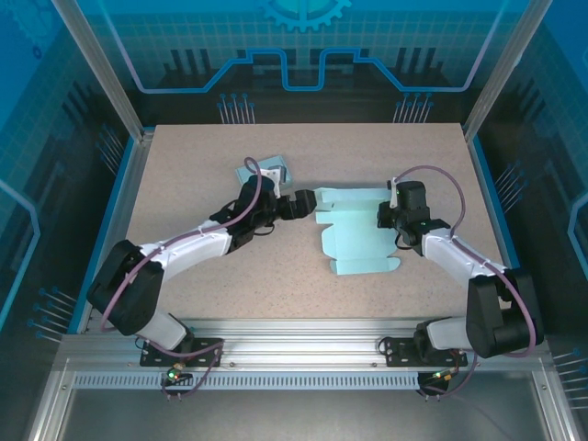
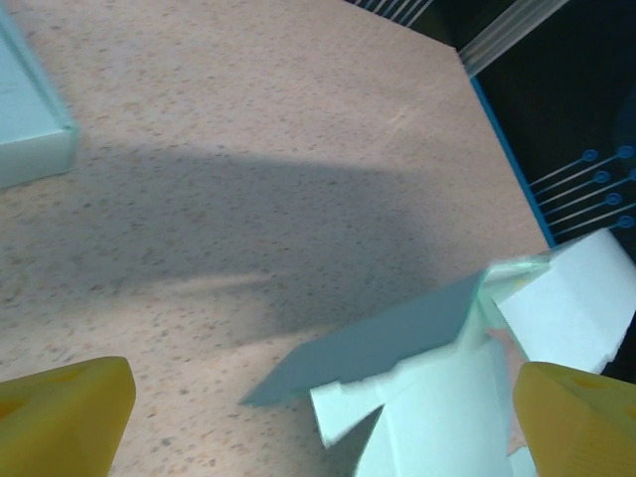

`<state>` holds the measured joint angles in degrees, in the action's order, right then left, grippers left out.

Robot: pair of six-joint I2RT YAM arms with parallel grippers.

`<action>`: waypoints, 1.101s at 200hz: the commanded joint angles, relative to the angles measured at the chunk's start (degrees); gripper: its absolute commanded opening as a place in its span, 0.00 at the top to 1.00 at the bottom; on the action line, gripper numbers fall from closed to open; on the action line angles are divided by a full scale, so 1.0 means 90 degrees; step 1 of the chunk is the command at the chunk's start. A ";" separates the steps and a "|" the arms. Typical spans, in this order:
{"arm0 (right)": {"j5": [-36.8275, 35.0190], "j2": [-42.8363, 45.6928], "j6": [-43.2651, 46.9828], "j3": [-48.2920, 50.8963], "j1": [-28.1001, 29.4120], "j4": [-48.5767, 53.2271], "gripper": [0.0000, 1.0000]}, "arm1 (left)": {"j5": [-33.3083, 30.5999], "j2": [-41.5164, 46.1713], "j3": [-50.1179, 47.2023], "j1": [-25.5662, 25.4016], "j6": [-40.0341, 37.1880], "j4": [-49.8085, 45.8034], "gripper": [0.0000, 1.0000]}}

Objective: Fold the paper box

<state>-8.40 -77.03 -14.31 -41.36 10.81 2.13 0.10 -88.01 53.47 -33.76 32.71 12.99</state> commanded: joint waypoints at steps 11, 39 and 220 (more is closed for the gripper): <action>0.0113 -0.0119 -0.0012 -0.0218 -0.0060 -0.0091 1.00 | 0.0016 -0.0200 0.0232 -0.0192 0.0045 0.0529 0.01; 0.0104 -0.0063 -0.0022 -0.0192 -0.0058 -0.0107 1.00 | -0.0242 -0.0098 0.0066 -0.0265 0.0091 0.0854 0.01; 0.0187 0.0117 -0.0051 -0.0072 -0.0053 -0.0237 1.00 | -0.0902 -0.1375 0.1235 -0.0558 -0.0561 -0.0166 0.01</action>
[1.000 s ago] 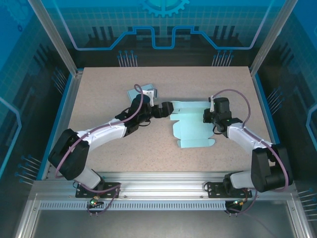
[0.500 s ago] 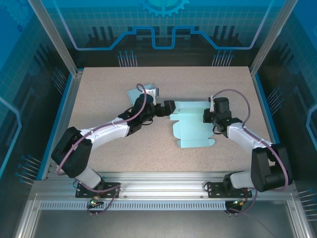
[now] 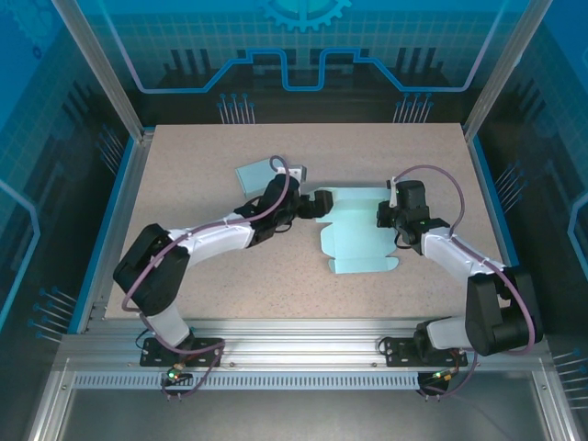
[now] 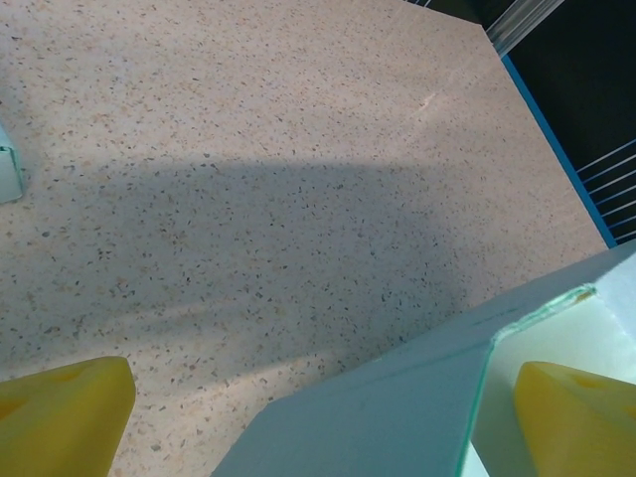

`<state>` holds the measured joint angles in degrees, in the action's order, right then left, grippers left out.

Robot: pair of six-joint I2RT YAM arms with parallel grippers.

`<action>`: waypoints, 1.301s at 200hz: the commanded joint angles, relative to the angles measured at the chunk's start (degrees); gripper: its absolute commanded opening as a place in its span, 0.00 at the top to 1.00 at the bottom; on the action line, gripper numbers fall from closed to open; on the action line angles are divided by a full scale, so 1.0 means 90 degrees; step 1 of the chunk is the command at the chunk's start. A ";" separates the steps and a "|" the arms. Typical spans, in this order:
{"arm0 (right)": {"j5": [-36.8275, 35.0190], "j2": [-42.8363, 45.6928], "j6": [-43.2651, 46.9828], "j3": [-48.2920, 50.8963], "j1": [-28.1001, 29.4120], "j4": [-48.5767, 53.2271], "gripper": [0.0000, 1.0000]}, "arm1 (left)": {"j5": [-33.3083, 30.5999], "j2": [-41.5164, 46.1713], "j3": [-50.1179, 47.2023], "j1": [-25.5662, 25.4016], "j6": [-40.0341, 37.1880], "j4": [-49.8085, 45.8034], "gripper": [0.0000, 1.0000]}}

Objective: Fold the paper box

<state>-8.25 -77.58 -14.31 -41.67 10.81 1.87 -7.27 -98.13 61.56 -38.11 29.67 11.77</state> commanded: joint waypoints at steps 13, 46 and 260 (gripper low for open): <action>0.0194 0.0176 -0.0043 -0.0030 -0.0061 -0.0224 1.00 | -0.0021 -0.0384 0.0422 -0.0113 -0.0284 0.0122 0.01; 0.0214 0.0151 -0.0022 -0.0040 -0.0062 -0.0247 1.00 | 0.0288 -0.0651 0.0512 -0.0252 -0.0350 0.0685 0.01; 0.0204 -0.0013 -0.0110 -0.0100 -0.0062 -0.0217 1.00 | -0.0273 0.1151 -0.2641 -0.0592 0.1475 0.1878 0.10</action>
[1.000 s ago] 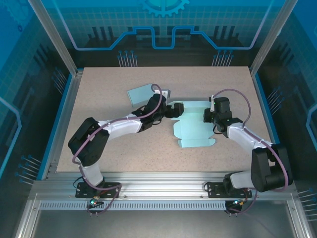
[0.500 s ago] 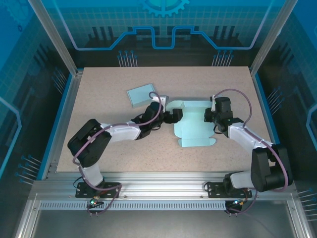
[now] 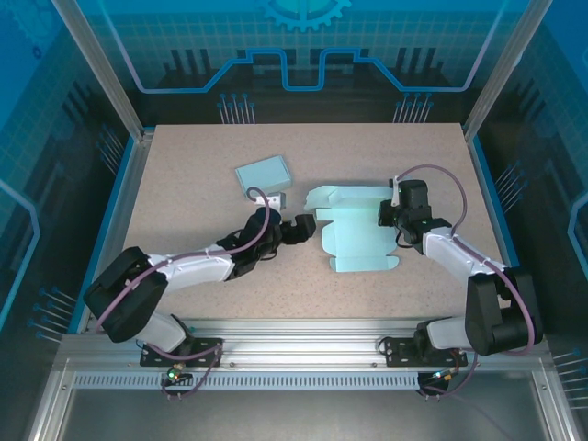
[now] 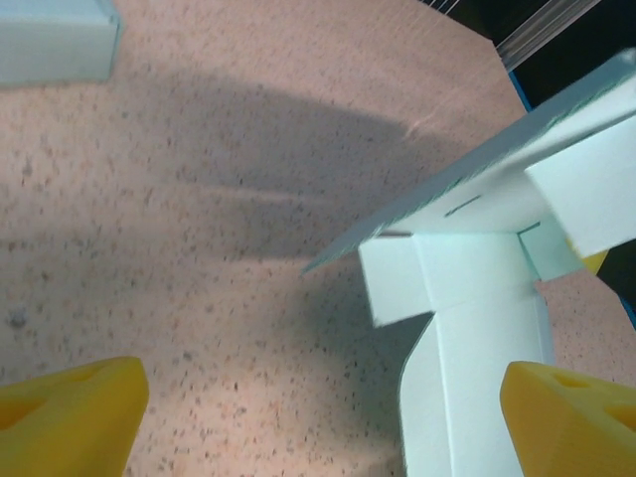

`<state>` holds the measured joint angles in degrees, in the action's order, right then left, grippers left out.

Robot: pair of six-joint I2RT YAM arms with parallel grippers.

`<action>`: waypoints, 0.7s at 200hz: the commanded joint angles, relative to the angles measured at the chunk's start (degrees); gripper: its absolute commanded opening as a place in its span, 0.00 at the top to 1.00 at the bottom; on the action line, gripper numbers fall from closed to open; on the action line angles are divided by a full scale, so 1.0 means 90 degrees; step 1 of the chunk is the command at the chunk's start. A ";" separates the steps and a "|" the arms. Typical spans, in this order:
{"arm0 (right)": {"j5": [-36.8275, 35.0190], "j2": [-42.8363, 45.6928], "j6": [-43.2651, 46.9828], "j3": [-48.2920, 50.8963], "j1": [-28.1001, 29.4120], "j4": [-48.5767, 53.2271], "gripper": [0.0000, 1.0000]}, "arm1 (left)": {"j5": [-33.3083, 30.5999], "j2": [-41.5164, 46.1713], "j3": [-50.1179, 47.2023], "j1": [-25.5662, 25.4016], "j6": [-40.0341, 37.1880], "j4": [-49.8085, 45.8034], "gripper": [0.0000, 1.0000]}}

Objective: Fold the paper box

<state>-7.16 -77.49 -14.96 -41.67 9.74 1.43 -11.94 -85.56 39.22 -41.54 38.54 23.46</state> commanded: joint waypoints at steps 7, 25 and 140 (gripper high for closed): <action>0.0084 -0.0026 -0.0037 -0.0102 0.0054 -0.0169 1.00 | 0.0279 -0.0386 -0.0153 -0.0270 0.0521 0.0800 0.11; 0.0082 -0.0015 -0.0036 -0.0100 0.0057 -0.0159 1.00 | 0.0411 -0.0800 -0.0139 -0.0410 0.0580 0.1465 0.13; 0.0080 0.0007 -0.0027 -0.0088 0.0064 -0.0169 1.00 | 0.0604 -0.1976 0.0489 -0.0408 0.0399 0.3051 0.33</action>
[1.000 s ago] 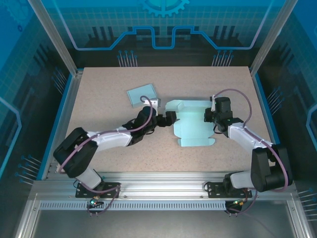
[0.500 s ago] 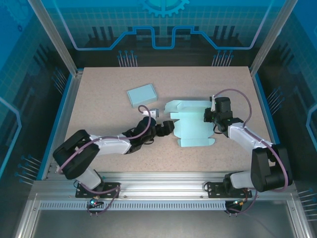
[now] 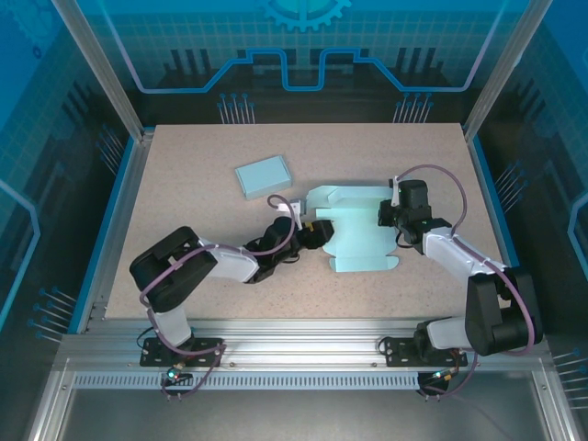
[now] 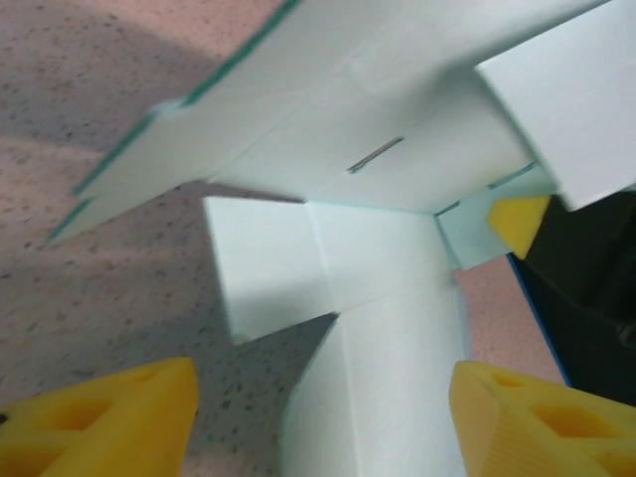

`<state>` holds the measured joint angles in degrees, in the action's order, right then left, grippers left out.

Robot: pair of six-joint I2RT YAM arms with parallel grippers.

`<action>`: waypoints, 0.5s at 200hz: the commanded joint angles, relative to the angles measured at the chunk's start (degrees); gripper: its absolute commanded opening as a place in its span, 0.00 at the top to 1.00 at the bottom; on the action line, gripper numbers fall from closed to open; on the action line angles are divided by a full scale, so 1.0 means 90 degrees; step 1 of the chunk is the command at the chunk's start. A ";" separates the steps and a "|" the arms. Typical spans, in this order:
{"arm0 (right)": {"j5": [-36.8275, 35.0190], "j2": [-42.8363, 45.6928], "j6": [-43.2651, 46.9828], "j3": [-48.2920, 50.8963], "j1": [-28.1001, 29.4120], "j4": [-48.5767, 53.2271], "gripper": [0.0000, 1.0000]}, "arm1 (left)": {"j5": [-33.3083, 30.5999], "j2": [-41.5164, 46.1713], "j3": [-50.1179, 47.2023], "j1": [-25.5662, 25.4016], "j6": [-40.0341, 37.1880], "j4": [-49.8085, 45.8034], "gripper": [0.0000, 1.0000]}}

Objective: Fold the paper box

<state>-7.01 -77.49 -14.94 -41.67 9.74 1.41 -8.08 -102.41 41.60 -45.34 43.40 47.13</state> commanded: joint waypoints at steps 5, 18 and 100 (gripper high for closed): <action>0.0062 0.0001 -0.0029 -0.0089 0.0070 -0.0166 1.00 | 0.0186 -0.0105 0.0239 0.0018 -0.0173 0.0432 0.36; 0.0073 -0.0008 -0.0030 -0.0101 0.0070 -0.0166 1.00 | 0.0238 -0.0098 0.0301 0.0015 -0.0263 0.0438 0.37; 0.0095 -0.0016 -0.0049 -0.0104 0.0077 -0.0166 1.00 | 0.0601 -0.0767 0.1115 0.0013 -0.0466 0.0481 0.42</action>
<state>-7.03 -77.49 -14.96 -41.67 9.74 1.41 -4.91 -106.52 48.38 -45.32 40.75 49.45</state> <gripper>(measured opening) 0.111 0.580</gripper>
